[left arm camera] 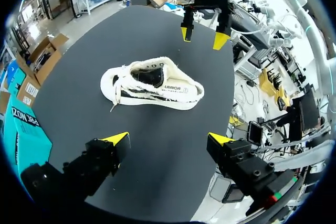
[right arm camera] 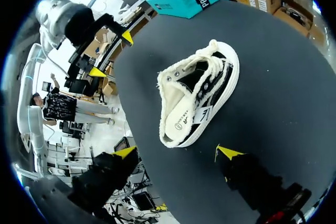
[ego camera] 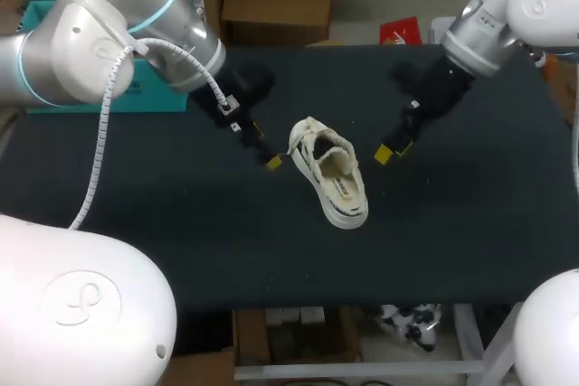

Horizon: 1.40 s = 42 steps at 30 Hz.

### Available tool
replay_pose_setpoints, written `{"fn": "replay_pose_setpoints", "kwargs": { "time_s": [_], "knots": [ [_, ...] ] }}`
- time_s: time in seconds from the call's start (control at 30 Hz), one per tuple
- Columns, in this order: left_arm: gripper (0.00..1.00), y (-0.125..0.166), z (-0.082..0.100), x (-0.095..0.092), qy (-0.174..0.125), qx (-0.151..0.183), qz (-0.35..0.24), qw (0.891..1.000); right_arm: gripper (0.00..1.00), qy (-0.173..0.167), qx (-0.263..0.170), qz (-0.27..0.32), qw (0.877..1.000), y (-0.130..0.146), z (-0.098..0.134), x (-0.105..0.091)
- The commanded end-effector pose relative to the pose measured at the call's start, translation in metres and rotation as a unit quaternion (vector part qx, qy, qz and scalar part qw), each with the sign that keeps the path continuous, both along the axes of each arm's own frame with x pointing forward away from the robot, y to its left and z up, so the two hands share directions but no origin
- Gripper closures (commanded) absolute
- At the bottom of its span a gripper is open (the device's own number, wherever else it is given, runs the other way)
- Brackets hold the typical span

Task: Open the shoe tongue, take the insole out of the shoe, put the insole back into the shoe, and pack the shoe into the shoebox

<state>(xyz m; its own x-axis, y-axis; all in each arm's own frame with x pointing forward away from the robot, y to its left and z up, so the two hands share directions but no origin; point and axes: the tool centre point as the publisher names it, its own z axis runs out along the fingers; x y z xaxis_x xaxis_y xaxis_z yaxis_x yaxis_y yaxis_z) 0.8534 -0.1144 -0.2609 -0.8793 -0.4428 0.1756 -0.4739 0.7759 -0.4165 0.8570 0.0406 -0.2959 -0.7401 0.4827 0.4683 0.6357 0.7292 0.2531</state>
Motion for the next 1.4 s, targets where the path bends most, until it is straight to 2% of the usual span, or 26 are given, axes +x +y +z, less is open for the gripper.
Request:
{"fn": "replay_pose_setpoints", "kwargs": {
  "time_s": [0.03, 0.1, 0.17, 0.2, 0.53, 0.57, 0.67, 0.73, 0.9, 1.03, 1.1, 1.13, 1.17, 1.2, 1.23, 1.27, 1.33, 1.4],
  "knots": [
    [0.0, -0.015, -0.009, 0.001, 0.008, 0.034, 0.072, 0.997, 0.0, -0.036, -0.021, 0.05, 0.998, -0.002, 0.007, -0.006],
    [0.0, -0.021, -0.01, 0.0, -0.02, 0.092, 0.095, 0.991, 0.0, -0.068, -0.04, 0.109, 0.991, -0.008, 0.007, -0.011],
    [0.0, -0.021, -0.01, 0.0, -0.02, 0.092, 0.095, 0.991, 0.0, -0.083, -0.057, 0.148, 0.984, -0.015, 0.005, -0.013],
    [0.0, -0.021, -0.01, 0.0, -0.02, 0.092, 0.095, 0.991, 0.0, -0.079, -0.057, 0.152, 0.984, -0.019, 0.004, -0.013],
    [0.0, -0.021, -0.01, 0.0, -0.02, 0.092, 0.095, 0.991, 0.0, -0.079, -0.057, 0.152, 0.984, -0.019, 0.004, -0.013],
    [0.0, -0.025, -0.015, 0.002, -0.002, 0.088, 0.114, 0.99, 0.0, -0.079, -0.057, 0.152, 0.984, -0.019, 0.004, -0.013],
    [0.0, -0.033, -0.024, 0.001, 0.012, 0.095, 0.172, 0.981, 0.0, -0.113, -0.067, 0.193, 0.972, -0.033, 0.003, -0.014],
    [0.0, -0.035, -0.027, -0.001, 0.024, 0.086, 0.2, 0.976, 0.0, -0.137, -0.076, 0.227, 0.961, -0.043, 0.001, -0.015],
    [0.0, -0.04, -0.037, -0.001, 0.046, 0.085, 0.271, 0.958, 0.0, -0.176, -0.111, 0.285, 0.936, -0.063, 0.0, -0.017],
    [0.0, -0.052, -0.049, -0.005, 0.05, 0.1, 0.31, 0.944, 0.0, -0.209, -0.14, 0.347, 0.904, -0.073, -0.003, -0.014],
    [0.0, -0.059, -0.054, -0.007, 0.058, 0.093, 0.316, 0.942, 0.0, -0.217, -0.157, 0.372, 0.889, -0.076, -0.004, -0.013],
    [0.0, -0.061, -0.057, -0.007, 0.049, 0.1, 0.334, 0.936, 0.0, -0.221, -0.162, 0.384, 0.882, -0.078, -0.005, -0.012],
    [0.0, -0.063, -0.059, -0.007, 0.044, 0.103, 0.344, 0.932, 0.0, -0.218, -0.16, 0.391, 0.88, -0.079, -0.004, -0.01],
    [0.0, -0.065, -0.061, -0.007, 0.055, 0.097, 0.34, 0.934, 0.0, -0.209, -0.156, 0.395, 0.881, -0.081, -0.004, -0.008],
    [0.0, -0.067, -0.063, -0.007, 0.057, 0.093, 0.347, 0.932, 0.0, -0.198, -0.147, 0.393, 0.886, -0.086, -0.004, -0.004],
    [0.0, -0.069, -0.063, -0.005, 0.05, 0.098, 0.358, 0.927, 0.0, -0.198, -0.147, 0.393, 0.886, -0.086, -0.004, -0.004],
    [0.0, -0.072, -0.066, -0.003, 0.059, 0.096, 0.364, 0.925, 0.0, -0.198, -0.147, 0.393, 0.886, -0.086, -0.004, -0.004],
    [0.0, -0.074, -0.069, -0.001, 0.054, 0.101, 0.384, 0.916, 0.0, -0.198, -0.147, 0.393, 0.886, -0.086, -0.004, -0.004]
  ]
}}
